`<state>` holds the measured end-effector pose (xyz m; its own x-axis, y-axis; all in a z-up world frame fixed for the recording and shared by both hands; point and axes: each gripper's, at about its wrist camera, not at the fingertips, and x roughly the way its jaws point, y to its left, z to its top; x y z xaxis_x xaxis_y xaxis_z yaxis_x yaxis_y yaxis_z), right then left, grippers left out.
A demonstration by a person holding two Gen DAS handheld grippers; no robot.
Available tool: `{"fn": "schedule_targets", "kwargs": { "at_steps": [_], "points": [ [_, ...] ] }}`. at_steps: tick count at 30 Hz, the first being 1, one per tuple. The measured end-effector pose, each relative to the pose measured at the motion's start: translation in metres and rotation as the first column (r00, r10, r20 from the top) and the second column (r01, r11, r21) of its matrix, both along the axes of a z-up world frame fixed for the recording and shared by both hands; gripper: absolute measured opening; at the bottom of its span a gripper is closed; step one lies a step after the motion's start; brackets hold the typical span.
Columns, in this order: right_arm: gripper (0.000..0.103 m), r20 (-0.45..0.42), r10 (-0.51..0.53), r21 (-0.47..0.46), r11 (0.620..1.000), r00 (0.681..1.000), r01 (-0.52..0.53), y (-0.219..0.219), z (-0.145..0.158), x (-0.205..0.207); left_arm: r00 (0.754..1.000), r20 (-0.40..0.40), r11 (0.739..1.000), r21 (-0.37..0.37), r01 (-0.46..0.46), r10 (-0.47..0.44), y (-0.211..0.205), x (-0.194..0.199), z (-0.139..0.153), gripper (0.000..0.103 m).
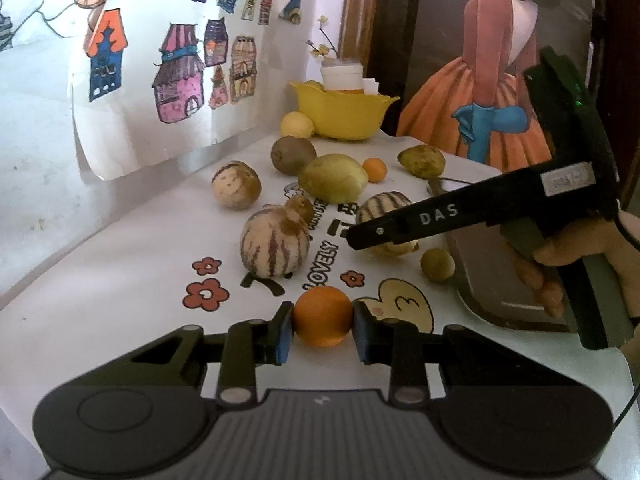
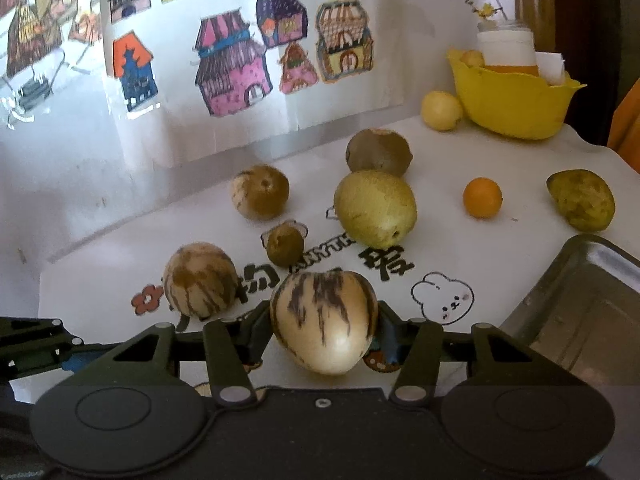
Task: Organize fruits
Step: 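Close the left tool on the orange while the right tool closes on the striped melon, then carry the orange in the left tool over the metal tray while the right tool carries the melon there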
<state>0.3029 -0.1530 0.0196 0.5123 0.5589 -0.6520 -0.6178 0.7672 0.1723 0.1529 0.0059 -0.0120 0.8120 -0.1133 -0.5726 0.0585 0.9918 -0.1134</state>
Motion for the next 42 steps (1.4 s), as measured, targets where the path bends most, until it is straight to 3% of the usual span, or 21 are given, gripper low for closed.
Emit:
{"fn": "schedule_targets", "kwargs": {
  "at_steps": [11,21,26,34,42],
  "points": [
    [0.055,0.03,-0.052,0.074,0.996,0.998,0.049,-0.029,0.03,-0.008,1.0,0.018,1.0,-0.02,0.007,-0.007,-0.006,0.009,0.014,0.033],
    [0.055,0.077,-0.222,0.048,0.975,0.972,0.219,-0.114,0.061,-0.007,0.992,0.024,0.991,-0.053,0.123,-0.122,-0.035,0.047,0.03,0.034],
    [0.055,0.152,-0.312,-0.02,0.948,0.938,0.318,-0.155,0.055,-0.001,0.981,0.058,0.978,-0.084,0.189,-0.185,-0.055,0.086,0.035,0.034],
    [0.055,0.127,-0.442,0.004,0.896,0.888,0.445,-0.205,0.022,0.022,0.965,0.054,0.955,-0.142,0.262,-0.257,-0.091,0.167,0.024,0.034],
    [0.055,0.132,-0.474,-0.008,0.878,0.871,0.479,-0.213,0.003,0.038,0.946,0.021,0.934,-0.153,0.322,-0.323,-0.125,0.215,0.006,0.034]
  ]
}}
